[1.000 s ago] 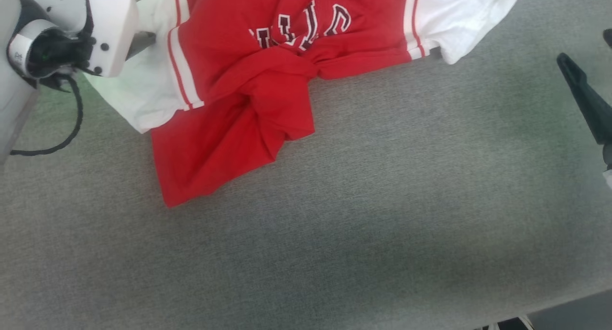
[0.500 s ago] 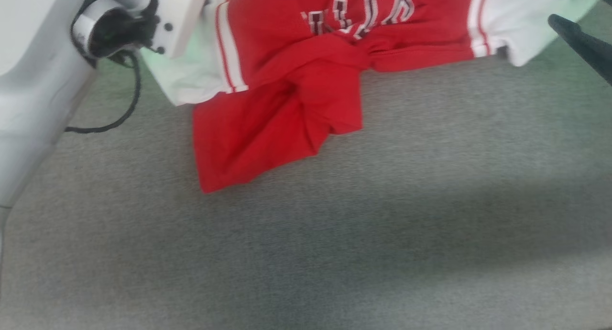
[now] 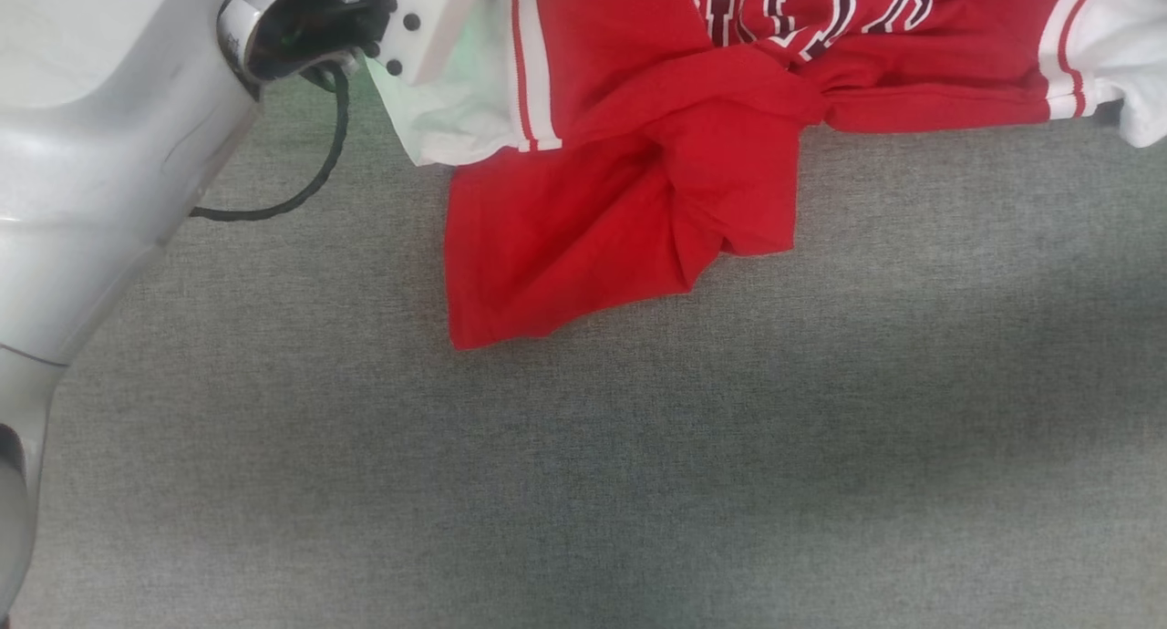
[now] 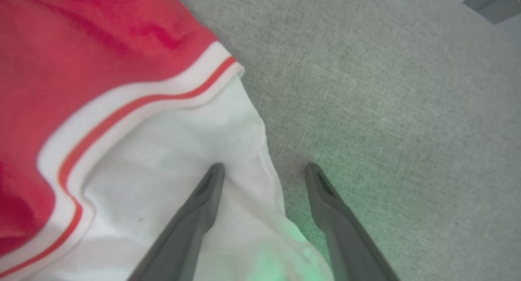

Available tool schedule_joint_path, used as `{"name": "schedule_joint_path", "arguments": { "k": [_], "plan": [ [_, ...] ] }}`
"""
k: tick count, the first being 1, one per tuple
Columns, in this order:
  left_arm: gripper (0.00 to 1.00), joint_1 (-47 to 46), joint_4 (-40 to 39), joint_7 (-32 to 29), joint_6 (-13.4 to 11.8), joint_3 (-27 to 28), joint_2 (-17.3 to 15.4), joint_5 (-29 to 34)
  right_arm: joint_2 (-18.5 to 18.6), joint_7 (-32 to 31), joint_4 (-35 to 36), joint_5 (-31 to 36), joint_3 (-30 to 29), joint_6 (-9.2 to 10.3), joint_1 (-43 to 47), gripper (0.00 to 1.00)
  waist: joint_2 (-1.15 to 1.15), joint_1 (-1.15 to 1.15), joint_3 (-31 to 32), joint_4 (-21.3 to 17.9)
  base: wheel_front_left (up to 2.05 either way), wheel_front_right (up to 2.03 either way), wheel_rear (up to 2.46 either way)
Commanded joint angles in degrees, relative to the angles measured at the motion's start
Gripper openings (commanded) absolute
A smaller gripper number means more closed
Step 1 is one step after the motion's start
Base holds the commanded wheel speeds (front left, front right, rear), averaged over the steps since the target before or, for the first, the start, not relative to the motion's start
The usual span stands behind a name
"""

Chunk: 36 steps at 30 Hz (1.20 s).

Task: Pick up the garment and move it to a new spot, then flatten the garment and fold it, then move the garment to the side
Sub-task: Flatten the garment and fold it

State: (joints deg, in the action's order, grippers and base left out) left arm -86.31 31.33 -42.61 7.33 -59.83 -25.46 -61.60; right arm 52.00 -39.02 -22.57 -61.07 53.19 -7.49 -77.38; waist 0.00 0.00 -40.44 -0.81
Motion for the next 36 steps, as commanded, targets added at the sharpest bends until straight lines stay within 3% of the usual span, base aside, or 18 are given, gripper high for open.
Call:
{"name": "schedule_joint_path", "arguments": {
  "k": [1,3,4,5,7,12,19,22,26,33,36],
  "plan": [
    [0.00,2.5,1.2,-0.1,0.1,-2.6,1.1,-0.9,-0.8,-2.1,-0.7,-1.4,2.7,-0.02,0.9,1.00,0.00,0.00,-0.2,0.1,0.00,0.00,0.00],
    [0.00,2.4,1.4,0.5,0.1,-3.0,1.2,-1.3,-0.9,-2.8,-1.0,-3.2,4.5,-0.03,0.0,1.00,0.00,0.00,-0.3,0.2,0.00,0.00,0.00],
    [0.00,2.2,1.5,0.9,0.1,-3.2,1.3,-1.7,-1.0,-3.0,-1.1,-3.9,5.4,-0.03,-0.2,0.40,0.00,0.00,-0.3,0.2,0.00,0.00,0.00],
    [0.00,2.0,1.7,1.3,0.1,-3.4,1.3,-1.9,-1.0,-3.3,-1.2,-4.8,6.1,-0.05,-0.2,0.00,0.00,0.00,-0.3,0.2,0.00,0.00,0.00],
    [0.00,1.4,2.2,2.5,0.1,-3.3,1.3,-2.6,-0.5,-2.4,-0.5,-5.4,7.7,-0.13,-0.9,0.00,0.00,0.00,-0.1,0.2,0.00,0.00,0.00],
    [0.00,0.9,2.5,8.2,0.1,-1.6,1.7,-5.0,0.0,7.1,-1.9,-7.2,6.7,0.03,-3.1,0.00,0.00,0.00,1.8,0.9,0.00,0.00,0.00],
    [0.00,1.7,1.7,23.8,0.1,3.2,0.0,-8.6,0.8,20.6,-4.2,-11.6,3.4,0.03,-5.6,0.00,0.00,0.00,7.2,2.6,0.00,0.00,0.00],
    [0.00,1.4,2.3,27.1,0.1,4.2,-0.7,-9.1,0.1,23.6,-6.1,-12.3,2.3,0.03,-6.5,0.00,0.00,0.00,8.4,3.1,0.00,0.00,0.00],
    [0.00,-1.9,7.2,35.0,0.0,7.4,-0.3,-8.5,-3.9,30.6,-15.9,-10.7,-0.7,0.04,-11.0,0.00,0.00,0.00,10.2,3.4,0.00,0.00,0.00],
    [0.00,-13.5,18.7,47.1,-2.2,13.4,3.2,-6.9,-14.0,41.9,-33.7,-5.3,-4.6,0.03,-24.2,0.00,0.00,0.00,12.2,3.2,0.00,0.00,0.00],
    [0.00,-18.3,22.1,50.9,-1.7,15.1,5.0,-7.3,-16.8,45.6,-38.7,-3.3,-4.9,0.03,-28.8,0.00,0.00,0.00,13.0,2.9,0.00,0.00,0.00]
  ]
}}
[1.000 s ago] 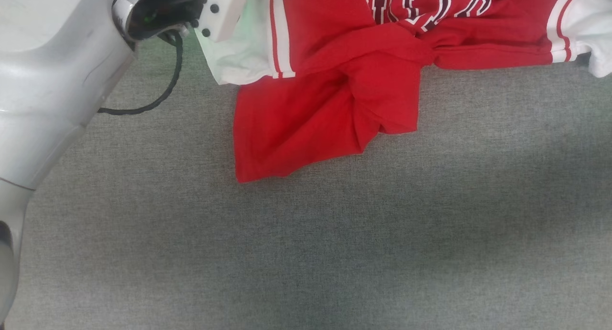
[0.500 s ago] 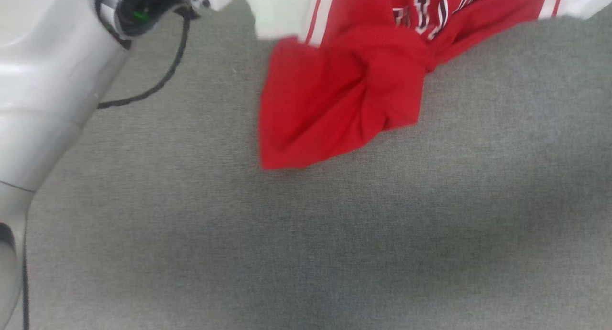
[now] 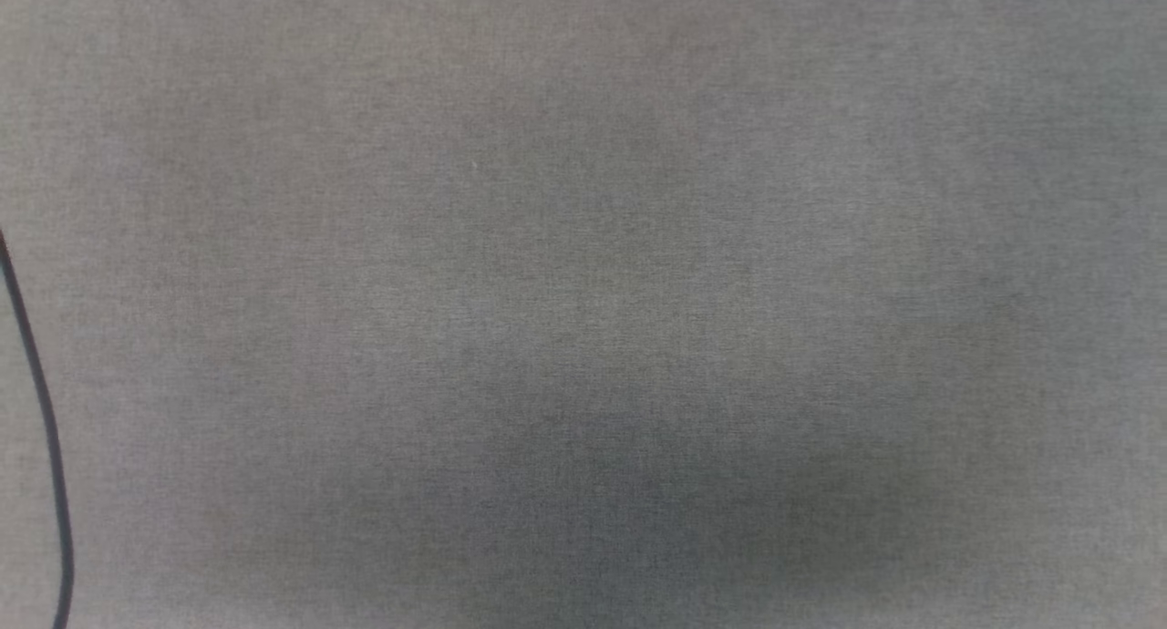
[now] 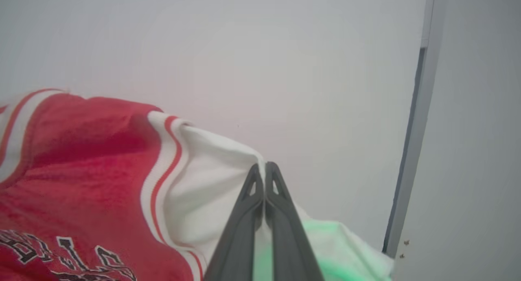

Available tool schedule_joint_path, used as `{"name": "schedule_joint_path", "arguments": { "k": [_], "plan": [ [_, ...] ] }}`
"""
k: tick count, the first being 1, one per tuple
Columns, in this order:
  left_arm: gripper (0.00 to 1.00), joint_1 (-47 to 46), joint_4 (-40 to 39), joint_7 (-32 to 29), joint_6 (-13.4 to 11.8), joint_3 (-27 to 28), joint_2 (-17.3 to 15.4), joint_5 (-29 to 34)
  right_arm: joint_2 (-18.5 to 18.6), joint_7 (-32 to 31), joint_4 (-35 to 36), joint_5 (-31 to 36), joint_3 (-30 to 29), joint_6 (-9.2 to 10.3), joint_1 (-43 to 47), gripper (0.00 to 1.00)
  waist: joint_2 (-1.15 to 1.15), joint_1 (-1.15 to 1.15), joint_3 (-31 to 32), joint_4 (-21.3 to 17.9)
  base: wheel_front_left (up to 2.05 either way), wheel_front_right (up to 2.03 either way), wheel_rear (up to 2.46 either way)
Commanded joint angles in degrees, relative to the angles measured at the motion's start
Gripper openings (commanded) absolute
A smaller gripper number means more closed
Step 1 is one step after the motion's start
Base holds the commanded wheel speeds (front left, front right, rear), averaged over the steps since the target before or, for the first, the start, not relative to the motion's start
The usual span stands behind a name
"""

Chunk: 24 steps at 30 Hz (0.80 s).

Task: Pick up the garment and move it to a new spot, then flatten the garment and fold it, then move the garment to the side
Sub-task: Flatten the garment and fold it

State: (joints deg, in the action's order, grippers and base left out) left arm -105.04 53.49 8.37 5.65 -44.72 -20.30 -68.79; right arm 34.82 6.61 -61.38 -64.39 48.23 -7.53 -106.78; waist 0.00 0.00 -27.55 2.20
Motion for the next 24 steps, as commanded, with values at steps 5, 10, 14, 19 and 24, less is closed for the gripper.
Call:
{"name": "schedule_joint_path", "arguments": {
  "k": [5,10,14,19,24],
  "plan": [
    [0.00,-1.5,3.8,-1.3,1.3,-1.3,2.6,0.0,-1.7,1.3,-3.0,0.6,0.8,0.07,-0.4,0.00,0.00,0.00,1.2,-0.1,0.00,0.00,0.00],
    [0.00,6.6,-0.1,-4.4,1.7,-4.5,2.5,-2.0,0.8,-1.7,0.8,-1.0,3.6,0.07,7.3,0.00,0.00,0.00,0.9,0.4,0.00,0.00,0.00],
    [0.00,18.3,-8.8,-6.1,1.8,-7.4,-2.4,-5.8,5.7,-4.2,9.0,-4.6,7.0,0.08,18.4,0.00,0.00,0.00,0.9,0.4,0.00,0.00,0.00],
    [0.00,34.7,-21.0,-6.1,1.8,-10.5,-8.8,-11.9,13.0,-5.9,20.4,-11.0,10.2,0.07,33.5,0.00,0.00,0.00,1.6,0.4,0.00,0.00,0.00],
    [0.00,48.7,-32.4,-3.7,1.8,-13.4,-14.8,-15.3,21.1,-4.8,32.4,-15.4,12.6,0.07,46.0,0.00,0.00,0.00,3.3,0.8,0.00,0.00,0.00]
  ]
}}
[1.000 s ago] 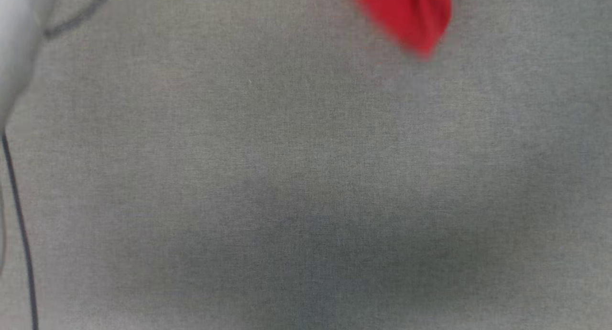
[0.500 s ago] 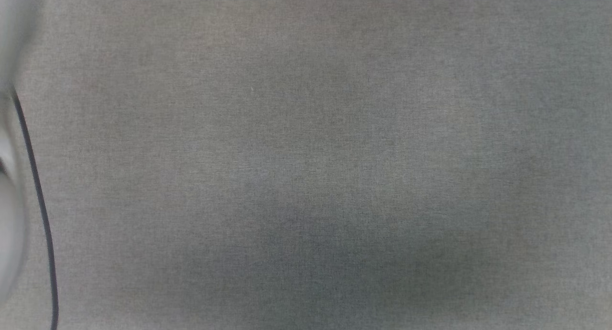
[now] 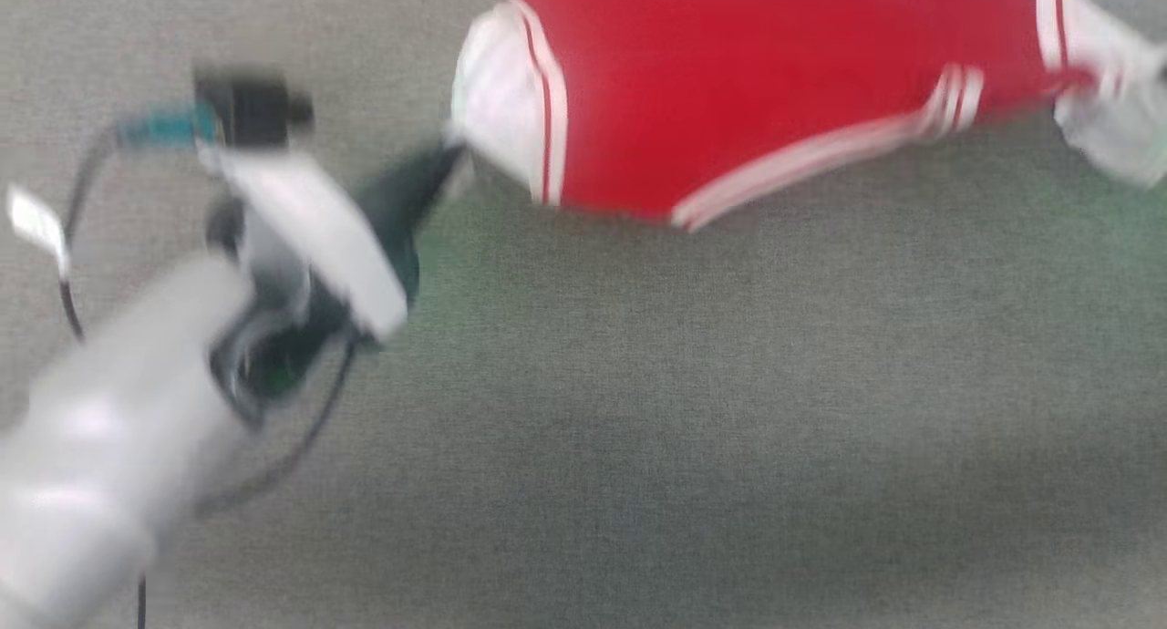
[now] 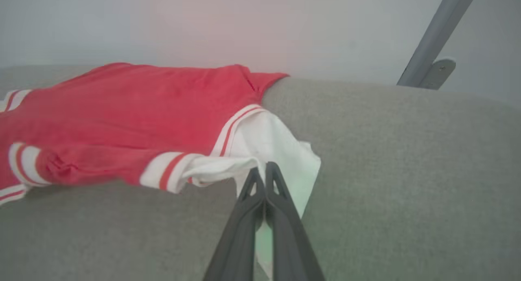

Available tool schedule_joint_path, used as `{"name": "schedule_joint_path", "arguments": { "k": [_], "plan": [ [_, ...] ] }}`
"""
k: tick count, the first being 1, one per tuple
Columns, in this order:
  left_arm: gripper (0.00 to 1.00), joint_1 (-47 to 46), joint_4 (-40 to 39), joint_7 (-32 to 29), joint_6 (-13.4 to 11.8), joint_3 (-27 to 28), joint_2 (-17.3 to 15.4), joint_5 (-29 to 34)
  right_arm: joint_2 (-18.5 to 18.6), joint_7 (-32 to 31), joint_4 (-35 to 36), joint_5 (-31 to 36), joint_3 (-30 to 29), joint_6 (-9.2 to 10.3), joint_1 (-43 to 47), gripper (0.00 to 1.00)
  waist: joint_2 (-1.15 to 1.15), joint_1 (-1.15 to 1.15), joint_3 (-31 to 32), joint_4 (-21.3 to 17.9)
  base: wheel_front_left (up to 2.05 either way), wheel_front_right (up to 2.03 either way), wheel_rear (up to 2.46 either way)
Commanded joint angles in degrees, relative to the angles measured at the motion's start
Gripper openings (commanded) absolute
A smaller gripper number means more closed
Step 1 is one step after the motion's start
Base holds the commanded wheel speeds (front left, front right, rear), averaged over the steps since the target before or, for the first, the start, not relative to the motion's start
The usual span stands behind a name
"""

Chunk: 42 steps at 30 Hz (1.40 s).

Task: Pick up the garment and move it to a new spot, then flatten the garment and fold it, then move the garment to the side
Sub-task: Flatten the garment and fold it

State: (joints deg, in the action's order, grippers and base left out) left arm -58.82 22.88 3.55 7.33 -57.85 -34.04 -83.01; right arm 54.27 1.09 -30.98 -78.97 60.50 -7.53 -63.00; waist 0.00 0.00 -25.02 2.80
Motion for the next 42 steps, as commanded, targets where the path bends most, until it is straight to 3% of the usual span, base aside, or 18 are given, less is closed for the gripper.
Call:
{"name": "schedule_joint_path", "arguments": {
  "k": [1,5,13,21,25,27,31,39,41,42],
  "plan": [
    [0.00,5.0,-4.0,1.6,0.1,-1.0,-2.1,-1.4,3.4,1.0,4.5,-1.2,0.8,0.07,4.2,0.00,0.00,0.00,1.1,0.3,0.00,0.00,0.00],
    [0.00,13.0,-9.7,4.7,0.1,-3.8,-6.2,-0.2,9.6,1.6,12.6,-3.6,2.2,0.07,10.9,0.00,0.00,0.00,2.6,0.7,0.00,0.00,0.00],
    [0.00,23.9,-16.2,8.3,0.0,-6.8,-12.6,-0.2,18.2,0.3,25.5,-5.6,5.6,0.07,19.9,0.00,0.00,0.00,4.3,0.8,0.00,0.00,0.00],
    [0.00,32.4,-29.3,10.1,-3.6,-7.3,-20.9,-1.4,26.3,0.6,37.3,-6.3,9.1,0.07,27.7,0.00,0.00,0.00,4.0,1.5,0.00,0.00,0.00],
    [0.00,33.5,-32.8,10.5,-5.7,-6.9,-22.0,-0.9,27.7,1.4,39.1,-5.5,9.6,0.07,29.8,0.00,0.00,0.00,3.8,1.9,0.00,0.00,0.00],
    [0.00,32.7,-32.3,10.2,-6.5,-7.1,-21.1,-0.2,27.4,1.3,38.3,-4.9,9.4,0.07,29.7,0.00,0.00,0.00,3.8,2.0,0.00,0.00,0.00],
    [0.00,30.0,-28.6,7.9,-7.2,-7.9,-16.9,0.8,23.1,-1.5,33.9,-1.1,9.3,0.08,28.4,0.00,0.00,0.00,3.7,2.3,0.00,0.00,0.00],
    [0.00,26.4,-16.8,3.8,-6.4,-10.8,-8.3,3.4,10.1,-8.3,22.5,7.9,10.4,0.37,27.2,0.00,0.00,0.00,2.6,2.6,0.00,0.00,0.00],
    [0.00,26.2,-14.5,3.2,-6.0,-11.4,-6.8,3.8,8.3,-7.7,21.1,9.5,9.9,0.46,27.0,0.34,0.00,0.00,2.4,2.5,0.00,0.00,0.00],
    [0.00,26.3,-13.6,3.4,-5.9,-11.5,-6.4,3.7,7.9,-7.4,21.0,10.0,9.6,0.48,27.1,0.79,0.00,0.00,2.3,2.3,0.00,0.00,0.00]
  ]
}}
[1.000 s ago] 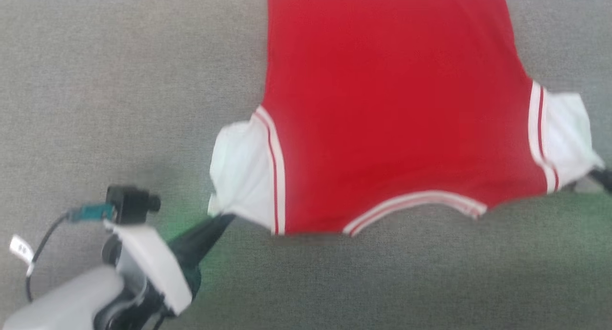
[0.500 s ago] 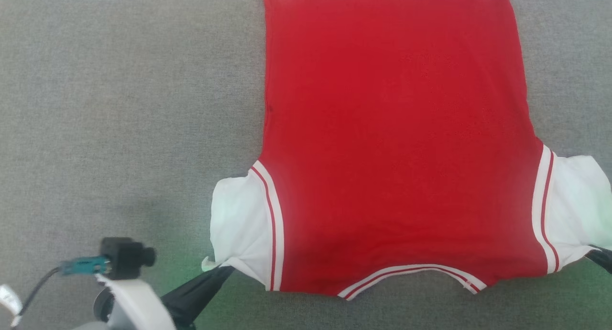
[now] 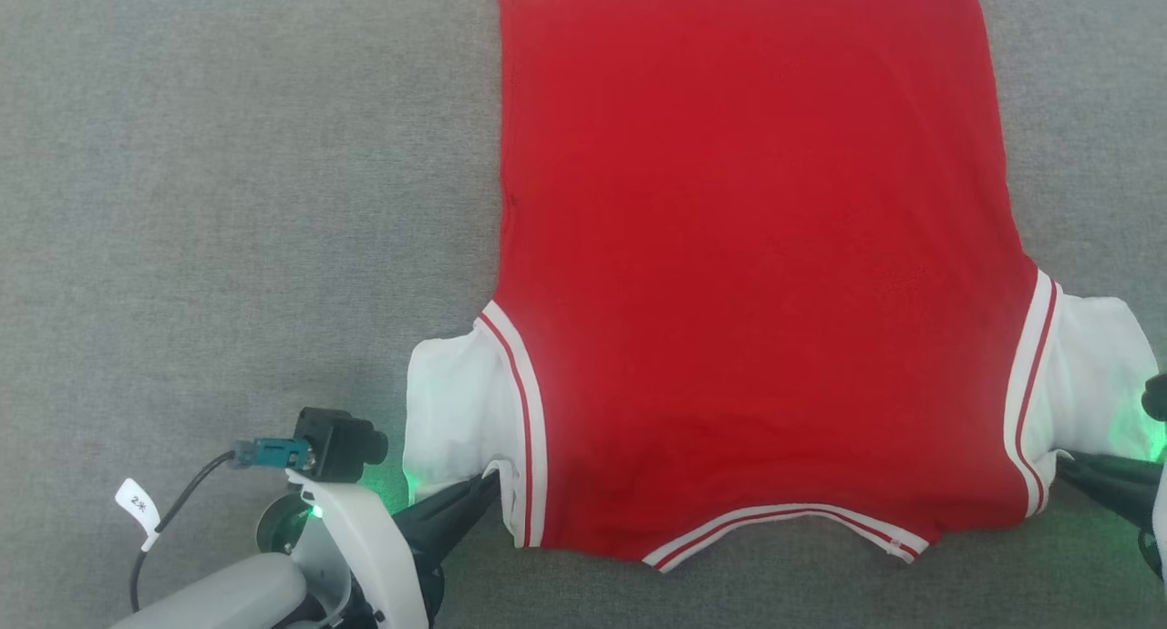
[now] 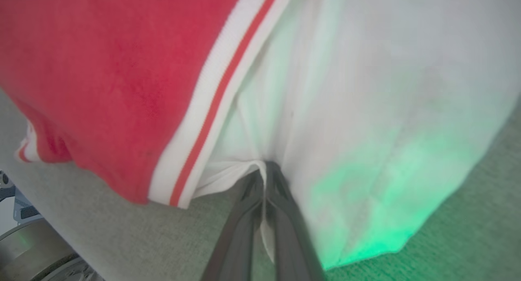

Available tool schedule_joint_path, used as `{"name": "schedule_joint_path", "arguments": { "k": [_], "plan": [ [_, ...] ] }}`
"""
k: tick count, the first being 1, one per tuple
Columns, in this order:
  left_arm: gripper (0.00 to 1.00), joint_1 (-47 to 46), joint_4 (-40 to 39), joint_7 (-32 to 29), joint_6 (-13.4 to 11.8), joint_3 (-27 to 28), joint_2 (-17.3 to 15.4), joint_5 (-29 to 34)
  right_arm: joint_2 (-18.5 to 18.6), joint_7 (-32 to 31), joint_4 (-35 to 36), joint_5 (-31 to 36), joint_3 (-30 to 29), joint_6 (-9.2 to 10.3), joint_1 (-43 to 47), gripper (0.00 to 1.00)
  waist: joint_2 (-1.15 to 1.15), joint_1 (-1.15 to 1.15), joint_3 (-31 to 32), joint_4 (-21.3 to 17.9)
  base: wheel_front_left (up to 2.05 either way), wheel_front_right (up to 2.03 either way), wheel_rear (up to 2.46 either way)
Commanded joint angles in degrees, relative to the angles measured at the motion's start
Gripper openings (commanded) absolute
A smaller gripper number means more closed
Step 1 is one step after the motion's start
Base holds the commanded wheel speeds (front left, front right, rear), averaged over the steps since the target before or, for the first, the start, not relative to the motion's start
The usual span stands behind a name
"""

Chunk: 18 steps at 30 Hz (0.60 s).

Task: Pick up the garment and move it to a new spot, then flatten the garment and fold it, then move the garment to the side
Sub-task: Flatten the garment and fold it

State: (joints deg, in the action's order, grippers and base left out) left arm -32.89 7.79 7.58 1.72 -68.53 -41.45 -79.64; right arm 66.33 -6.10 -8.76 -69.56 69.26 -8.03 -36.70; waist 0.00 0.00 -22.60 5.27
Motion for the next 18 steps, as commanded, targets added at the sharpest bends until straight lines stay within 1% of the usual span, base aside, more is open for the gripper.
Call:
{"name": "schedule_joint_path", "arguments": {
  "k": [1,2,3,6,7,8,11,13,16,17,18],
  "plan": [
    [0.00,0.5,2.3,-0.4,-0.1,-0.9,1.4,0.2,-4.2,0.3,-1.1,1.0,0.4,0.98,0.8,1.00,0.00,0.00,-0.2,-0.3,0.00,0.00,0.00],
    [0.00,0.6,2.9,0.0,-0.1,-0.8,1.7,0.2,-3.8,0.8,-0.8,1.2,-0.2,0.99,0.8,1.00,0.00,0.00,-0.3,-0.5,0.00,0.00,0.00],
    [0.00,1.1,3.6,0.8,0.2,-0.5,2.0,0.2,-2.0,1.3,0.9,0.4,-1.7,0.99,1.1,1.00,0.00,0.00,-0.3,-0.8,0.00,0.00,0.00],
    [0.00,1.9,3.3,1.9,0.0,-0.4,1.9,0.4,3.5,1.1,7.1,-1.2,-4.6,0.80,0.3,1.00,0.00,0.00,-0.6,-1.3,0.00,0.00,0.00],
    [0.00,1.9,3.3,1.9,0.0,-0.4,1.9,0.4,3.5,1.1,7.1,-1.2,-4.6,0.80,0.3,1.00,0.00,0.00,-0.6,-1.3,0.00,0.00,0.00],
    [0.00,2.1,3.0,2.1,-0.2,-0.5,1.8,0.6,5.9,0.9,9.4,-2.3,-5.8,0.69,-0.1,1.00,0.00,0.00,-0.7,-1.3,0.00,0.00,0.00],
    [0.00,2.2,1.4,2.8,-0.4,-0.5,2.1,1.2,11.8,-0.5,16.0,-6.5,-9.4,0.57,-1.9,1.00,0.00,0.00,-1.5,-0.7,0.00,0.00,0.00],
    [0.00,1.5,0.3,2.8,-0.5,-0.8,2.8,2.0,14.1,-1.9,17.7,-8.7,-12.3,0.54,-4.1,1.00,0.00,0.00,-2.5,0.4,0.00,0.00,0.00],
    [0.00,-0.2,-0.7,2.7,-0.6,-0.9,4.5,3.6,15.6,-6.0,14.8,-10.1,-16.9,0.55,-9.3,1.00,0.00,0.00,-4.5,2.4,0.00,0.00,0.00],
    [0.00,-0.9,-0.8,2.6,-0.5,-1.0,5.2,3.9,15.1,-7.6,13.2,-10.0,-18.4,0.55,-11.4,1.00,0.00,0.00,-5.3,3.2,0.00,0.00,0.00],
    [0.00,-1.5,-0.8,2.6,-0.3,-1.0,6.0,3.9,13.6,-9.2,10.9,-9.4,-19.8,0.54,-13.7,1.00,0.00,0.00,-6.1,3.9,0.00,0.00,0.00]
  ]
}}
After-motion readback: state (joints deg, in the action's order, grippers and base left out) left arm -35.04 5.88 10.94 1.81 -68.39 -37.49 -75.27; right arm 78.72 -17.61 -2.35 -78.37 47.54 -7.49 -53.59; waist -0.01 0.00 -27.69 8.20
